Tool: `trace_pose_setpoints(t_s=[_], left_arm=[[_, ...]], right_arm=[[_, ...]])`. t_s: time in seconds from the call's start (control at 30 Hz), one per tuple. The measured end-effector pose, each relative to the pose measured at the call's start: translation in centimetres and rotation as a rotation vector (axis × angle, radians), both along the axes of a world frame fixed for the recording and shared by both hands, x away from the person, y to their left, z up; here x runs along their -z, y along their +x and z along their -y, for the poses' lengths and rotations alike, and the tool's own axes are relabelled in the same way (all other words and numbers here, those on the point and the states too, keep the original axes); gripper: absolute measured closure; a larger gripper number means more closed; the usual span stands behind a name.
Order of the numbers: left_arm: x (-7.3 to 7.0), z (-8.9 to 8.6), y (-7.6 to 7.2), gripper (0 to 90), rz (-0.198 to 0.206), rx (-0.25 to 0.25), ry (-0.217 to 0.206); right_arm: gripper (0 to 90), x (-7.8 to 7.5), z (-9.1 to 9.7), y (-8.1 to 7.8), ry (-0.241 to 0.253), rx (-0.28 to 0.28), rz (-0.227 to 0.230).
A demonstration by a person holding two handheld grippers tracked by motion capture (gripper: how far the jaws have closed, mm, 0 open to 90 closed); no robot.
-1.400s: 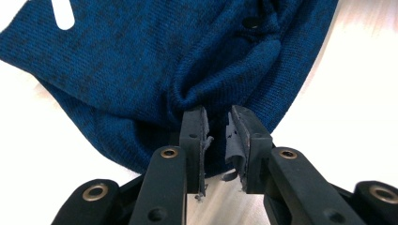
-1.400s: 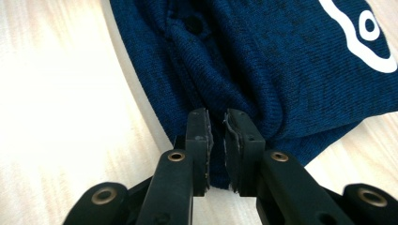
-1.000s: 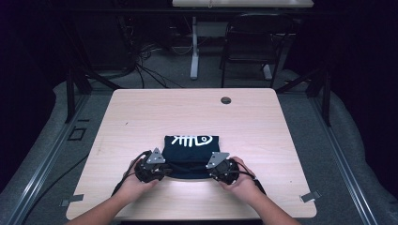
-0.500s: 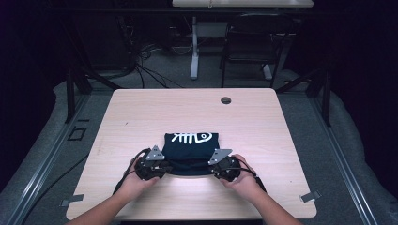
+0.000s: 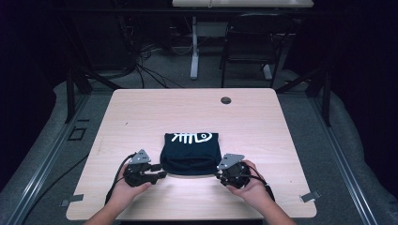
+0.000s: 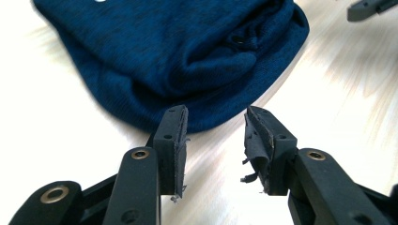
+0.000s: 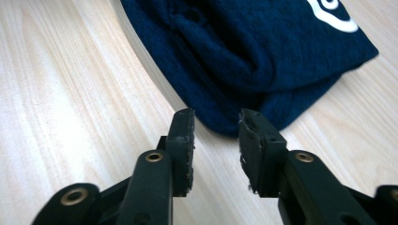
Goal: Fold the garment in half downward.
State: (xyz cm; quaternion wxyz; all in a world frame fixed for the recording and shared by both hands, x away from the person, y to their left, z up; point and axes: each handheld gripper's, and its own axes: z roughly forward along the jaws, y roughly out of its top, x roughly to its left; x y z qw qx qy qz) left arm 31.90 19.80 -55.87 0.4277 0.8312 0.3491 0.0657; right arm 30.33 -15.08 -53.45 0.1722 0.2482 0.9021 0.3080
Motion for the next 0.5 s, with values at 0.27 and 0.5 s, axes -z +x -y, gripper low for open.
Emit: trace_pose_setpoints(t_s=[0.27, 0.5], left_arm=[[-0.1, -2.4, -0.6, 55.6, 0.028, -0.066, 0.038], [0.4, -3.1, -1.1, 53.6, 0.052, -0.089, 0.086]], right_arm=[[60.4, 0.5, 2.1, -1.2, 0.085, 0.087, -0.001], [55.8, 1.2, 3.2, -1.7, 0.085, 0.135, 0.010]])
